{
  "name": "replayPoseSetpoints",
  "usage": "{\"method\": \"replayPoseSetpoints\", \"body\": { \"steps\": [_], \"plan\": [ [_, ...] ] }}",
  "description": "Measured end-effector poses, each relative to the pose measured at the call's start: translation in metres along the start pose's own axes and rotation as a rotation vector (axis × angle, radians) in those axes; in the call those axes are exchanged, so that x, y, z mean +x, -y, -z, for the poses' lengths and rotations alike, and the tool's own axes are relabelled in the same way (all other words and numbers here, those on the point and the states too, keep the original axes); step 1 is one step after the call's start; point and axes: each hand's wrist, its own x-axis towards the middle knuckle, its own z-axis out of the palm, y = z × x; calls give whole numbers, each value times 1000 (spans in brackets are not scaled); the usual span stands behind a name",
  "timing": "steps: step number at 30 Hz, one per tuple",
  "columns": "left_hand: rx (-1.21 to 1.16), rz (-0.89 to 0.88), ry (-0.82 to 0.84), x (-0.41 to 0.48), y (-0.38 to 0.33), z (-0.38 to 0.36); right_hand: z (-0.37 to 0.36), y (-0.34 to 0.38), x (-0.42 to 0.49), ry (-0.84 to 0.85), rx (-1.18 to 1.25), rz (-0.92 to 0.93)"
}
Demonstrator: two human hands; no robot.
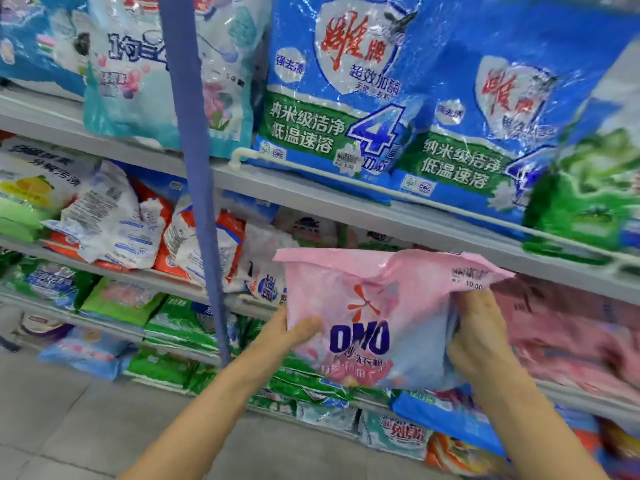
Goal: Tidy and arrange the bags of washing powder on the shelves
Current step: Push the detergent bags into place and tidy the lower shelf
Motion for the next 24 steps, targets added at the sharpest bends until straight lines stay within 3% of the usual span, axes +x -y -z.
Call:
{"method": "replayPoseSetpoints", "body": {
  "steps": [2, 6, 12, 15, 18, 21, 24],
  "plan": [
    [-90, 46, 27, 0, -5, -26, 19, 16, -6, -34, 108, -86],
    [24, -130, 63, 0, -26, -85, 75, 45, -20, -126, 183, -143],
    [66, -405, 89, -20, -61, -192, 165, 92, -66, -19, 141, -120],
    [60, -450, 11, -35, -68, -250, 227, 120, -97, -1, -48, 36],
    [49, -463, 26, -58, -70, -303, 285, 169, -133, -47, -418, 96],
    [31, -481, 83, -81, -64, -353, 330, 210, -162, -191, -485, 395],
    [54, -531, 146, -106, -53, -406, 338, 243, -181, -188, -966, 537]
  ]
}}
